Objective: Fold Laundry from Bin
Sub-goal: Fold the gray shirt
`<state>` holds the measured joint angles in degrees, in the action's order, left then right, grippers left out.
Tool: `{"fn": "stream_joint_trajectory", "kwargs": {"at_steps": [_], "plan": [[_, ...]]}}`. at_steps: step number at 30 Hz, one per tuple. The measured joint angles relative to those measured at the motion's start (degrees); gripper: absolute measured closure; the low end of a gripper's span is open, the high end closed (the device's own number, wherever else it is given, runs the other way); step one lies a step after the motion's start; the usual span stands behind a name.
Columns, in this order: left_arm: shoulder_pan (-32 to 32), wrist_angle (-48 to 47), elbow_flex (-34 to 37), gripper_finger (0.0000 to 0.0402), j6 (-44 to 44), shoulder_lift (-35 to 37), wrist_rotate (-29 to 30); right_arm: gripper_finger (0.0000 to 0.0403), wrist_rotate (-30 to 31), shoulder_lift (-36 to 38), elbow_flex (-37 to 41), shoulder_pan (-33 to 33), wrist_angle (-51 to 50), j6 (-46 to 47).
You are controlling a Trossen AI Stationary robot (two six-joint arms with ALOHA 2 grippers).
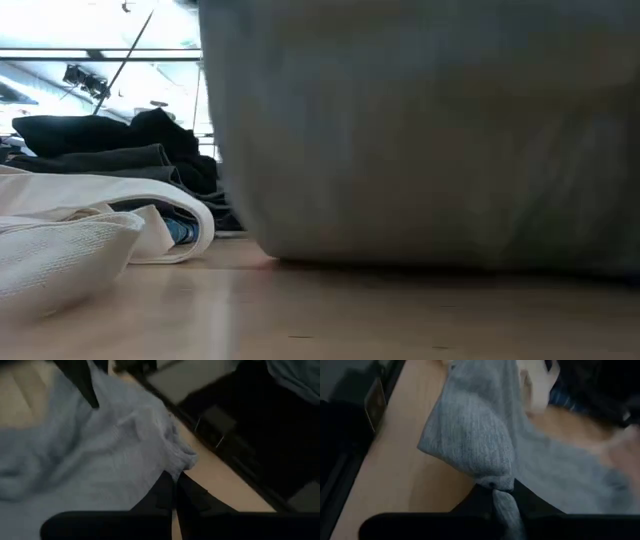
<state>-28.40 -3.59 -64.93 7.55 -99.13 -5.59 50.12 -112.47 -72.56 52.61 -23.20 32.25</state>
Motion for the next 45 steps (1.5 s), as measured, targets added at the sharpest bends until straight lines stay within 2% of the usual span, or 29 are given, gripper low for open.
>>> {"fn": "stream_joint_trajectory", "kwargs": {"at_steps": [6, 17, 22, 29, 34, 40, 45], "plan": [[-1.1, 0.1, 0.0, 0.0390, 5.4, 5.9, 8.0, 0.0379, 2.9, 5.9, -2.5, 0.2, -4.9, -3.1], [-1.7, 1.4, -0.1, 0.0390, 9.5, 10.6, 10.9, 0.0379, 2.3, 10.6, -2.5, 0.8, -3.9, -4.0], [-2.5, -2.1, -4.8, 0.0390, 9.3, 10.8, 11.0, 0.0379, -0.6, 10.8, -6.1, 1.1, -5.1, -4.0], [-2.4, -7.8, -9.6, 0.0390, 7.5, 10.8, 10.9, 0.0379, -9.7, 10.9, -9.9, 1.4, -8.9, -3.5], [-2.1, -9.9, -7.8, 0.0390, 0.5, 10.7, 9.3, 0.0376, -16.8, 10.8, -8.8, 0.5, -8.2, 2.4], [0.3, -10.9, -5.3, 0.0390, -8.0, 10.7, 9.4, 0.0367, -20.4, 10.7, -8.3, -0.8, -14.4, 16.9], [4.0, -11.2, -3.6, 0.0390, -10.8, 10.7, 9.4, 0.0380, -22.8, 10.7, -8.3, -2.3, -18.4, 20.0]]}}
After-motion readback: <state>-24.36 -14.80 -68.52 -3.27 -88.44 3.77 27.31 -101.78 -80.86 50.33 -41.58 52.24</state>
